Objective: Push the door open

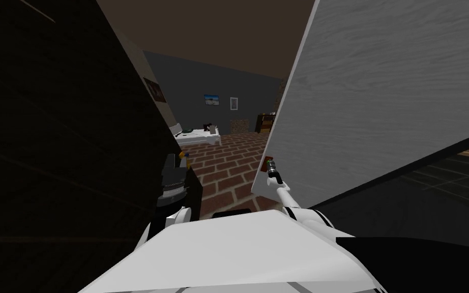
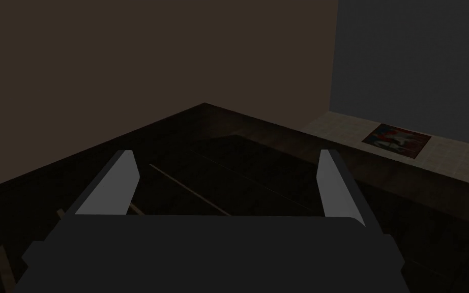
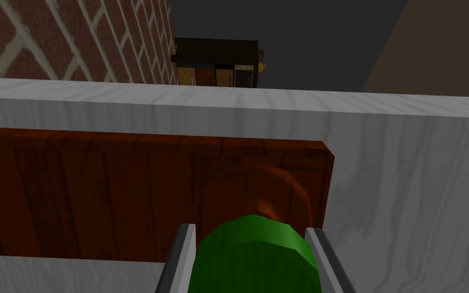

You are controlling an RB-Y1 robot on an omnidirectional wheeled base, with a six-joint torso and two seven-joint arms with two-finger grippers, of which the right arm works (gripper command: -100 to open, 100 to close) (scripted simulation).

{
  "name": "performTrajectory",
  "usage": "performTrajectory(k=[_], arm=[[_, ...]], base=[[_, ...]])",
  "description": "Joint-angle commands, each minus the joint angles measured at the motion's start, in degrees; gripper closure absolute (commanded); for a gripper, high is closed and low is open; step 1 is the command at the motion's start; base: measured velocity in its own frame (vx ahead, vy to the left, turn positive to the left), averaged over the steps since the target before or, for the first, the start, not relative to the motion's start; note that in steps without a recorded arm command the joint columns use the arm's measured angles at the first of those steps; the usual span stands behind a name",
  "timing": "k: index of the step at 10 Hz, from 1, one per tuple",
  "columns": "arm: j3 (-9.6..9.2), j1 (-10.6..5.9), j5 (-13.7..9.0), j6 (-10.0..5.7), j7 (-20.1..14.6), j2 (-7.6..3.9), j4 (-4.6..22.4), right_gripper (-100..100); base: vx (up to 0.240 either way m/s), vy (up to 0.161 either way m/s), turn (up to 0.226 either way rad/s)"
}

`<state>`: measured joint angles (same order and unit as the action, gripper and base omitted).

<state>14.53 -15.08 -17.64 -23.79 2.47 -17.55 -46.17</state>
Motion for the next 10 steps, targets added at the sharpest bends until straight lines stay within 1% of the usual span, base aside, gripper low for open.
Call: performTrajectory(k=[1, 7, 8, 10], arm=[[1.09, -0.47, -0.28, -1.12, 0.25, -0.78, 1.55, 100], [4.57, 0.16, -1.47, -1.46, 1.37, -1.82, 2.51, 100], [5.51, 0.33, -1.79, -1.55, 1.67, -2.10, 2.77, 100], [6.76, 0.56, -2.22, -1.66, 2.07, -2.47, 3.11, 100]], base=[[0.194, -0.006, -0.044], [0.206, 0.019, -0.048], [0.229, 0.030, -0.109], [0.232, 0.019, -0.051]])
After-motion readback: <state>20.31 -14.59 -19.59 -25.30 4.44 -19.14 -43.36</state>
